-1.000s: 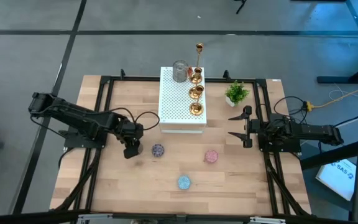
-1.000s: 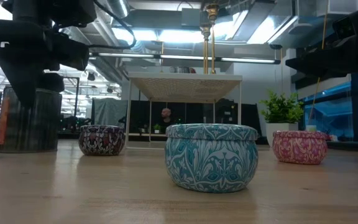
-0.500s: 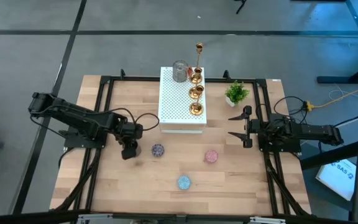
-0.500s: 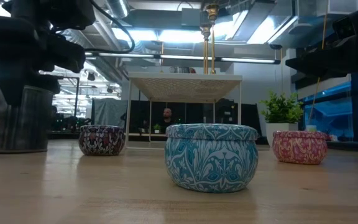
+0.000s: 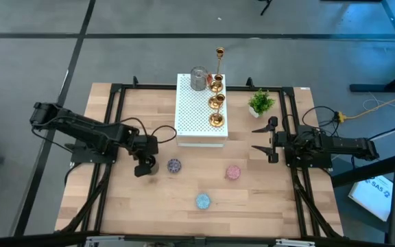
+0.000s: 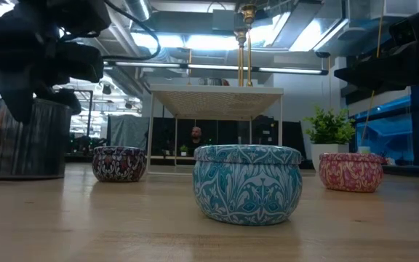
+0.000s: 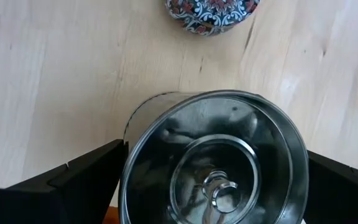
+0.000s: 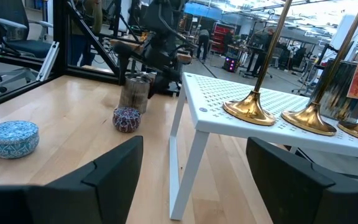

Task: Pick & Place candle stick holders
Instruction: Put the silver scented candle can on the shelf

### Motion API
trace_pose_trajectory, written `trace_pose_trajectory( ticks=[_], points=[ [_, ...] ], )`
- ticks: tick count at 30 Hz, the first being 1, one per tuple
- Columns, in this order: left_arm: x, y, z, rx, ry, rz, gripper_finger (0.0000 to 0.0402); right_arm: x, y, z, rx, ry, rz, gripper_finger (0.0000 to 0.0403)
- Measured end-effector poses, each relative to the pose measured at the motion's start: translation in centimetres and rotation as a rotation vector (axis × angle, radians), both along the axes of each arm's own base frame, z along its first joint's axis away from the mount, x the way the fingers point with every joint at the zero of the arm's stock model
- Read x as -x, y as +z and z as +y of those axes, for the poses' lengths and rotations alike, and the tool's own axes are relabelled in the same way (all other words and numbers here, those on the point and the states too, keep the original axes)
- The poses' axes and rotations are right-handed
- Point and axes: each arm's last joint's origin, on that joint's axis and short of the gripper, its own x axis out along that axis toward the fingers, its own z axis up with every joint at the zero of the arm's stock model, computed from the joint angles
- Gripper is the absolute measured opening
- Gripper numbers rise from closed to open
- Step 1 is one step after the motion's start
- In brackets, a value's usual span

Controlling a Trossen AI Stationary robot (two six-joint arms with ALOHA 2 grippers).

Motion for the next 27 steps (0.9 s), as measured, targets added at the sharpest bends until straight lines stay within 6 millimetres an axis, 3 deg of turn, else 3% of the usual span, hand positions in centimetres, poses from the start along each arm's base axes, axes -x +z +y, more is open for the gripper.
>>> trace_pose_trajectory(
  ticks=[17, 27],
  points=[
    [-0.04, 0.20, 0.69, 0.057, 0.184, 0.002, 0.0400, 0.00, 0.00, 0.00, 0.000, 0.000, 0.000, 0.0291],
    [-0.85, 0.56, 0.75, -0.012, 0.074, -0.140, 0.0400, 0.00, 0.00, 0.00, 0.000, 0.000, 0.000, 0.0291]
  ],
)
